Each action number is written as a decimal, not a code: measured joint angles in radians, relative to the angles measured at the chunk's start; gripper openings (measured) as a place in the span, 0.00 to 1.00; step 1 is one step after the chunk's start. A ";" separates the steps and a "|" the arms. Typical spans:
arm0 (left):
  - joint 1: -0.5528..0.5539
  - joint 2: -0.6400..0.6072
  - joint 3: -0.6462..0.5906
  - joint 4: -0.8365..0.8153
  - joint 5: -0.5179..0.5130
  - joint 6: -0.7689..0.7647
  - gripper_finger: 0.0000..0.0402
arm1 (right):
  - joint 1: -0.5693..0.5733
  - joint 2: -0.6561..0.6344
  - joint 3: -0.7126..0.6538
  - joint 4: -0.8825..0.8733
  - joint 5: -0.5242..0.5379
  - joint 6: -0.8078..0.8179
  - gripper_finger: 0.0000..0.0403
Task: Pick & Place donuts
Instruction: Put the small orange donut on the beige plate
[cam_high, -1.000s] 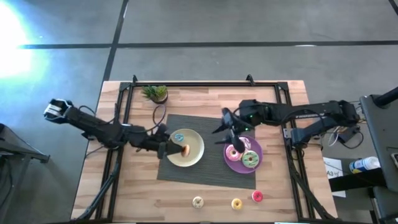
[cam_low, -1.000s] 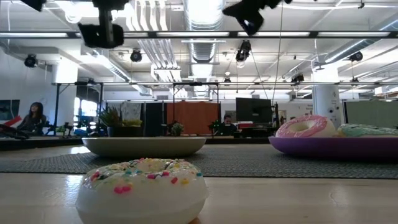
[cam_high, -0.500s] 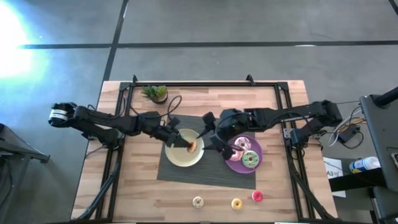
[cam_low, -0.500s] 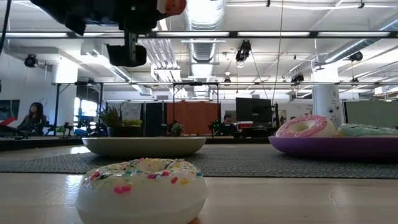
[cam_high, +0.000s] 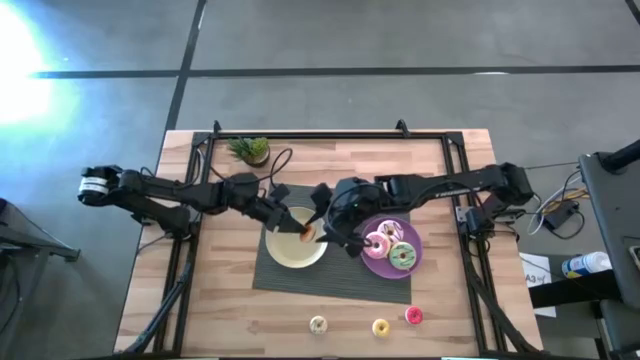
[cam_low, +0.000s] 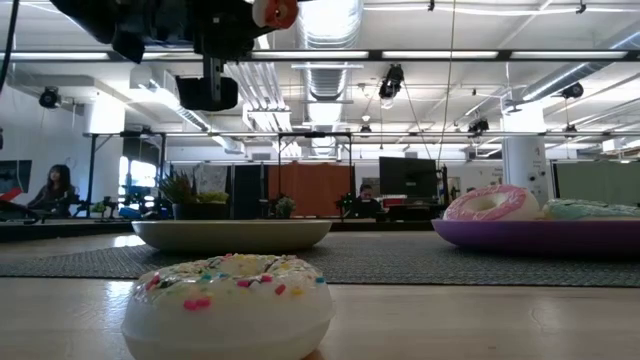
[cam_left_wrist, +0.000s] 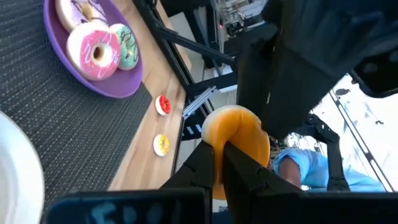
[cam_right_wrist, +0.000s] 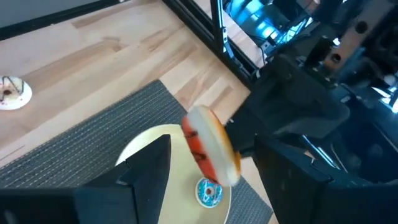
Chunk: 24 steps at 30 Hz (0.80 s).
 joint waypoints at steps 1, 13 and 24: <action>0.003 0.000 0.000 0.001 0.003 0.001 0.00 | 0.000 0.003 0.001 0.000 0.000 0.000 0.55; 0.003 -0.001 0.005 0.000 0.029 0.014 0.00 | -0.001 0.021 0.001 0.008 0.001 0.013 0.25; 0.002 -0.001 0.018 -0.104 -0.126 0.100 0.25 | -0.013 0.021 -0.018 -0.009 0.001 0.119 0.03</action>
